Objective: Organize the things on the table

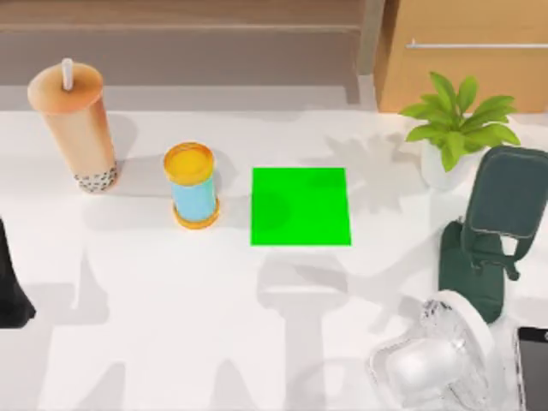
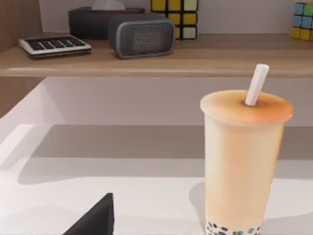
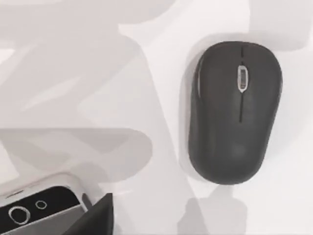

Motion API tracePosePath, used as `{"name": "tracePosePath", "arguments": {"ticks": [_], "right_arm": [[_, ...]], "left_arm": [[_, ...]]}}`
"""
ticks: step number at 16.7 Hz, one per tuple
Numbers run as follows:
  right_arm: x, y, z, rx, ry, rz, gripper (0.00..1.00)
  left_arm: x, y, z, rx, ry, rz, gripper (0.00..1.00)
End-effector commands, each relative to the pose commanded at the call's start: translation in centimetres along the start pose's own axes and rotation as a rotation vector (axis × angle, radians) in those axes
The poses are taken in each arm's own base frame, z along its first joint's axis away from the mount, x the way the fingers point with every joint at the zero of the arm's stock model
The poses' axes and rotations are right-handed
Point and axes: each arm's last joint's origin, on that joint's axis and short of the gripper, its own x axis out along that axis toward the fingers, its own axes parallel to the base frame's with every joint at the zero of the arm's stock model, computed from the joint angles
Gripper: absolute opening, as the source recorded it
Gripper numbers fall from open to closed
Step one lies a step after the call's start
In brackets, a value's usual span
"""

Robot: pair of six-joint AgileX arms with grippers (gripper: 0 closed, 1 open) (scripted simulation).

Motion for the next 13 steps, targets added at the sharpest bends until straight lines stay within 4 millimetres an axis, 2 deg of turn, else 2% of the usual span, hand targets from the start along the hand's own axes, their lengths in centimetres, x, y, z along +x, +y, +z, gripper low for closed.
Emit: {"name": "tracePosePath", "arguments": {"ticks": [3, 8, 10, 13], "right_arm": [[0.2, -0.2, 0.9, 0.026, 0.06, -0.015, 1.0], [0.3, -0.1, 0.8, 0.021, 0.058, -0.015, 1.0], [1.3, -0.1, 0.8, 0.024, 0.063, -0.016, 1.0], [4.1, -0.1, 1.0, 0.026, 0.057, -0.015, 1.0]], "left_arm": [[0.0, 0.0, 0.0, 0.0, 0.0, 0.0, 1.0], [0.0, 0.0, 0.0, 0.0, 0.0, 0.0, 1.0], [0.0, 0.0, 0.0, 0.0, 0.0, 0.0, 1.0], [0.0, 0.0, 0.0, 0.0, 0.0, 0.0, 1.0]]}}
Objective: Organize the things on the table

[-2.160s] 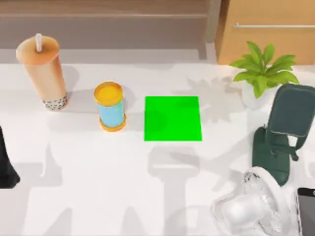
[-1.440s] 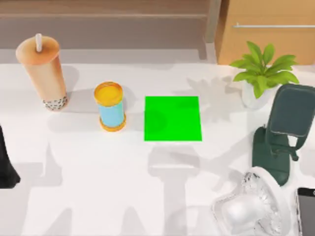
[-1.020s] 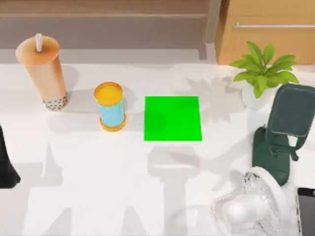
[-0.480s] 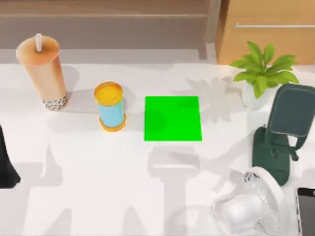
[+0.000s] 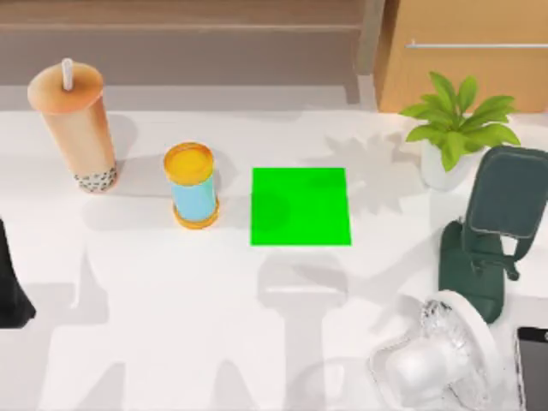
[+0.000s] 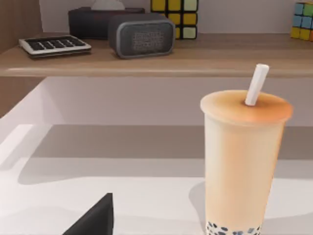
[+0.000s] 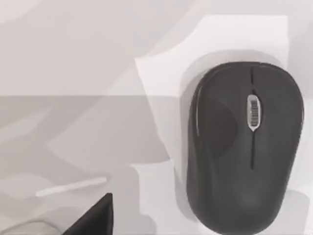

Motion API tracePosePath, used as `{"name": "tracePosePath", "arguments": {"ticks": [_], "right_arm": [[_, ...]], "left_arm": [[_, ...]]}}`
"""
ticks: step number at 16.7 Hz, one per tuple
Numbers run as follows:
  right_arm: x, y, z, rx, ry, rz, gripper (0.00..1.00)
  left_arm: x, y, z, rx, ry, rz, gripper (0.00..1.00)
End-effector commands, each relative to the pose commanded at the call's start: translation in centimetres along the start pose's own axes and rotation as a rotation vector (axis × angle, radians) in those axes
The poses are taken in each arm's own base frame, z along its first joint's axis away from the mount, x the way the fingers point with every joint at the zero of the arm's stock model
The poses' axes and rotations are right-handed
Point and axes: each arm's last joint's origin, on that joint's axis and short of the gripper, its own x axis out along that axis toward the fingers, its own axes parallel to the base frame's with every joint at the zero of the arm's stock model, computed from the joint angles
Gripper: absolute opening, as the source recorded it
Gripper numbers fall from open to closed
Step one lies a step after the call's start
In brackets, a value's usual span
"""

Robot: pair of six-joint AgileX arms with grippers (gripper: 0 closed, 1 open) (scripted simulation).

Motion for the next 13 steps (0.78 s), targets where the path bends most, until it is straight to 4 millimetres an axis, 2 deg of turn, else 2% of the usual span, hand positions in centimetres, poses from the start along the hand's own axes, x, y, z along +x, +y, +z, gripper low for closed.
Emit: {"name": "tracePosePath", "arguments": {"ticks": [3, 5, 10, 13], "right_arm": [[3.2, 0.0, 0.0, -0.001, -0.008, 0.002, 1.0], [4.6, -0.1, -0.2, 0.0, -0.001, 0.0, 1.0], [5.1, -0.1, -0.3, 0.0, 0.003, -0.001, 1.0], [5.1, -0.1, -0.3, 0.0, 0.003, -0.001, 0.77]], "left_arm": [[0.0, 0.0, 0.0, 0.0, 0.0, 0.0, 1.0], [0.0, 0.0, 0.0, 0.0, 0.0, 0.0, 1.0], [0.0, 0.0, 0.0, 0.0, 0.0, 0.0, 1.0], [0.0, 0.0, 0.0, 0.0, 0.0, 0.0, 1.0]]}}
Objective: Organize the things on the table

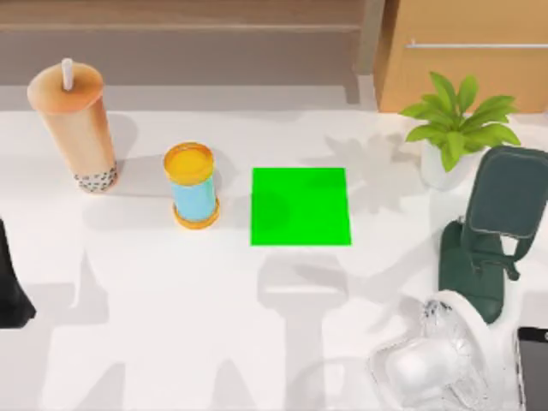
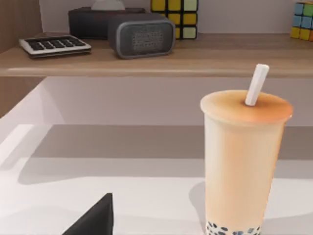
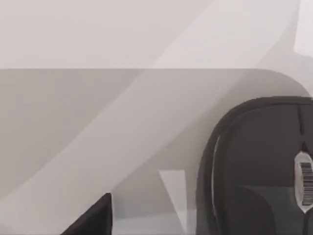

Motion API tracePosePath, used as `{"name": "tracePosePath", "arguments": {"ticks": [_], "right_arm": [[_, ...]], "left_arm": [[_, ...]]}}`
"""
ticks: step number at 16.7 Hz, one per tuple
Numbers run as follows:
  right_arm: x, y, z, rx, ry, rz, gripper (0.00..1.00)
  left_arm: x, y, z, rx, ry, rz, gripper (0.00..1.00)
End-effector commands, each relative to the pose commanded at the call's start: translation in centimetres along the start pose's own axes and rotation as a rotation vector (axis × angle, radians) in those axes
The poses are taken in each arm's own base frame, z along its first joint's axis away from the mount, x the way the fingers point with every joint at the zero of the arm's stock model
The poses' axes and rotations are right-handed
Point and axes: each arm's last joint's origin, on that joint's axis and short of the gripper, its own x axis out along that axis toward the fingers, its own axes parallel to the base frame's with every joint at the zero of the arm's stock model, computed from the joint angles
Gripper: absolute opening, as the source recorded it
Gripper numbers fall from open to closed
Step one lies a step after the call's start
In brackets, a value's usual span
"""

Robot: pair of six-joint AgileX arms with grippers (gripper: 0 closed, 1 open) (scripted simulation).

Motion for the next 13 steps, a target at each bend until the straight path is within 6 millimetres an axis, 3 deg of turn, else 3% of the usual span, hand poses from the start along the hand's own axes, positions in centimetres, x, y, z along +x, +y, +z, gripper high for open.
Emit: {"name": "tracePosePath", "arguments": {"ticks": [10, 13], "right_arm": [[0.0, 0.0, 0.0, 0.0, 0.0, 0.0, 0.02], [0.0, 0.0, 0.0, 0.0, 0.0, 0.0, 0.0]], "left_arm": [[0.0, 0.0, 0.0, 0.0, 0.0, 0.0, 1.0], [0.0, 0.0, 0.0, 0.0, 0.0, 0.0, 1.0]]}}
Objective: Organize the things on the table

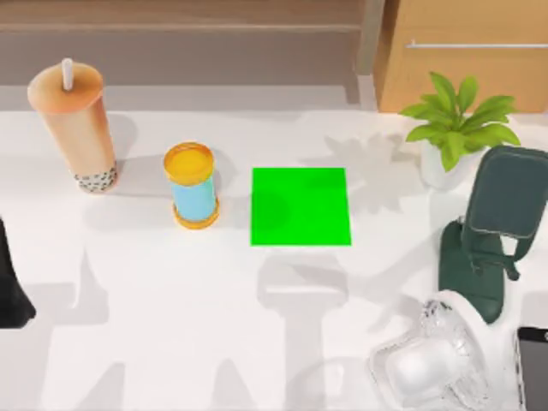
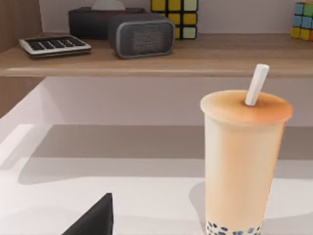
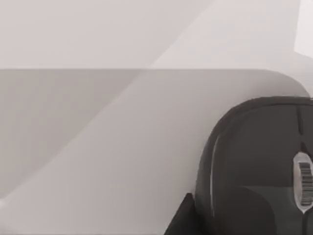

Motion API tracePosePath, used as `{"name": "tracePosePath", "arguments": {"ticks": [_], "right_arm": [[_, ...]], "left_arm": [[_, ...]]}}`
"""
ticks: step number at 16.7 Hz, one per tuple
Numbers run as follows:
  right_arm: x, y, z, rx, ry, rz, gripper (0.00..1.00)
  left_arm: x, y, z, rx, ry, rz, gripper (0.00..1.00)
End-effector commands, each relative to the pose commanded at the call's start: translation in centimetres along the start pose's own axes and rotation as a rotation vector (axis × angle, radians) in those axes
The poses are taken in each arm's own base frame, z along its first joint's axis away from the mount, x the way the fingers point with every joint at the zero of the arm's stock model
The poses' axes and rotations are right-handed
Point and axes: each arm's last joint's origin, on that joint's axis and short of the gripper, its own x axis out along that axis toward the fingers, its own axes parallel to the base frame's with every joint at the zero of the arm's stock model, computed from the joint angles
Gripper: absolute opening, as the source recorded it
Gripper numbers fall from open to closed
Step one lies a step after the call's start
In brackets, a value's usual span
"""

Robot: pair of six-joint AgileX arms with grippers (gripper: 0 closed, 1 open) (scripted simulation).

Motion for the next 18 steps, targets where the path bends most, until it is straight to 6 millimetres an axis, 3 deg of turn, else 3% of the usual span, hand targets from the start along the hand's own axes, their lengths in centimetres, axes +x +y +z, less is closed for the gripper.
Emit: {"name": "tracePosePath", "arguments": {"ticks": [8, 11, 15, 18], "right_arm": [[-0.8, 0.0, 0.2, 0.001, -0.015, 0.001, 0.0], [-3.3, 0.2, 0.9, 0.002, -0.034, 0.006, 0.0], [-6.6, 0.0, 0.2, 0.004, 0.043, -0.013, 0.0], [-9.7, 0.0, 0.1, 0.001, 0.006, -0.004, 0.0]], "left_arm": [[0.0, 0.0, 0.0, 0.0, 0.0, 0.0, 1.0], [0.0, 0.0, 0.0, 0.0, 0.0, 0.0, 1.0], [0.0, 0.0, 0.0, 0.0, 0.0, 0.0, 1.0], [0.0, 0.0, 0.0, 0.0, 0.0, 0.0, 1.0]]}}
